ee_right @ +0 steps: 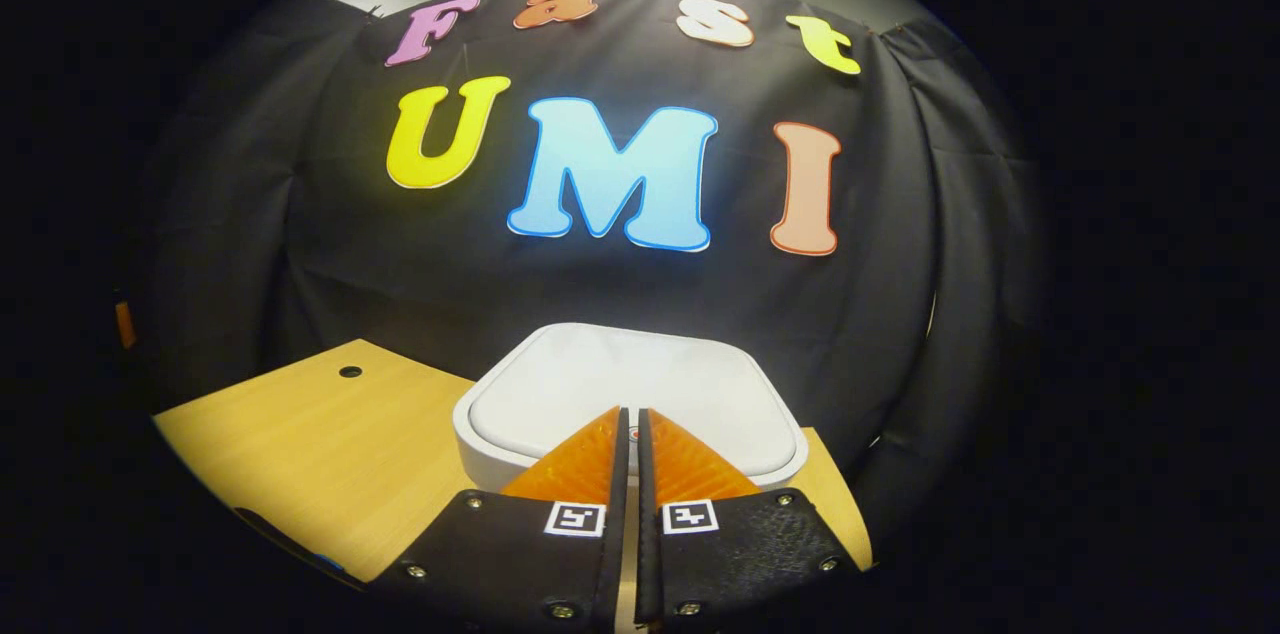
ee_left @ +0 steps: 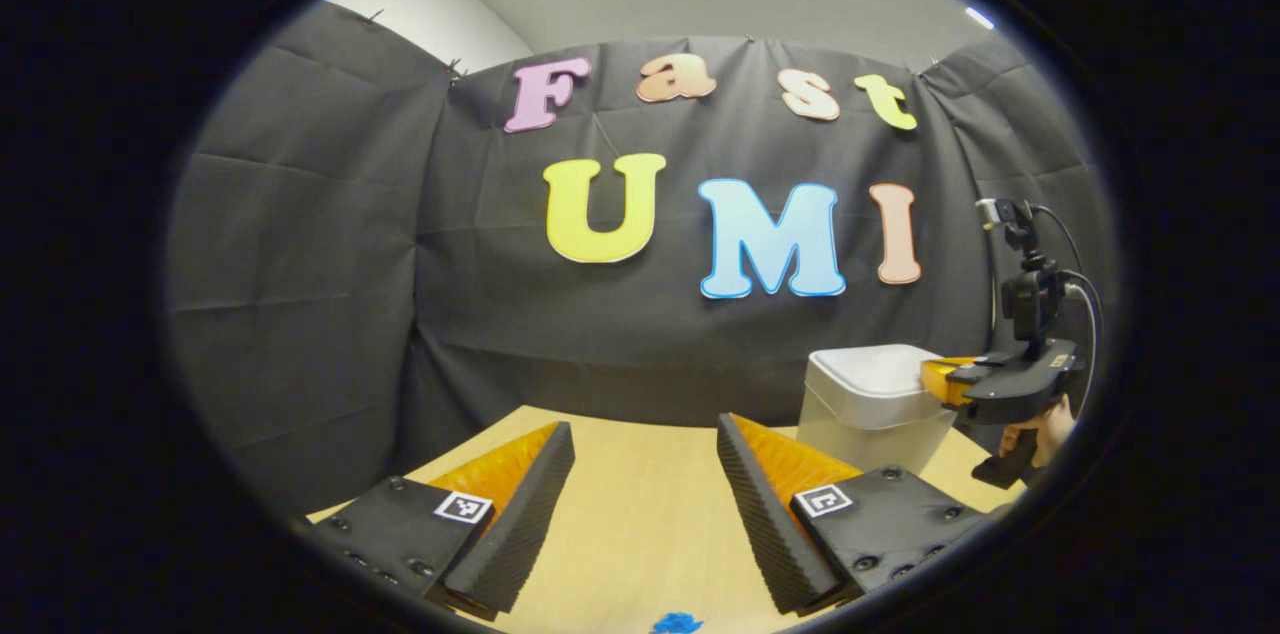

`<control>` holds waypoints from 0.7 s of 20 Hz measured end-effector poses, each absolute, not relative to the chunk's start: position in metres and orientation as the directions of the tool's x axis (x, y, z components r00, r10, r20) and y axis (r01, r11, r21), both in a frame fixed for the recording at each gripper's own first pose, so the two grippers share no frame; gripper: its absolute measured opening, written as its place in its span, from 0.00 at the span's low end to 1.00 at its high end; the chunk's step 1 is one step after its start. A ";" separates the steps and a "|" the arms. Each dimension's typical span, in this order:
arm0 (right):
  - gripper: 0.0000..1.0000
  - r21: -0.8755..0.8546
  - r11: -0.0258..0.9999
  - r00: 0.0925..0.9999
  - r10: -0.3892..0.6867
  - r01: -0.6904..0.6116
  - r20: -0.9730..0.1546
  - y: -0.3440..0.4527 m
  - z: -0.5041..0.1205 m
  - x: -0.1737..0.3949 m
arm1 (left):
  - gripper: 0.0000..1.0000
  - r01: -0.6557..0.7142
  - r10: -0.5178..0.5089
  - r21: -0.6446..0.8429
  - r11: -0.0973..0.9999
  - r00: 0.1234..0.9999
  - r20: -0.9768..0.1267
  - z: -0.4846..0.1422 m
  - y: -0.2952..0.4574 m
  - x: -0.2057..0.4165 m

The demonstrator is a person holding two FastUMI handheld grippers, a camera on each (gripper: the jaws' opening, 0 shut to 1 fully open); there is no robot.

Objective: Press the lid of the desktop garbage bin to open it, pick up the crumpled paper on the desktop and throw it into the bin, then pick up the pop can on the desktop and drop it into the bin, and finally close the garbage bin lid.

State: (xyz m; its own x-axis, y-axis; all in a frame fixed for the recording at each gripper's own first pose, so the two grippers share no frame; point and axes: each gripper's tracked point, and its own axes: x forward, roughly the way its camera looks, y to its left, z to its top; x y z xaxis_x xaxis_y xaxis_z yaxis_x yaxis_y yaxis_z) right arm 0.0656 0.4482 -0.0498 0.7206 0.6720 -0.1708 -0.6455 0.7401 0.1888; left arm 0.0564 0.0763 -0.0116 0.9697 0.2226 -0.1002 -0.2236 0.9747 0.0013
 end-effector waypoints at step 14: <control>0.07 0.235 0.738 0.751 0.658 -0.632 -0.048 0.431 0.012 0.076 | 0.96 -0.271 0.271 0.011 0.963 0.960 -0.077 0.001 0.081 0.029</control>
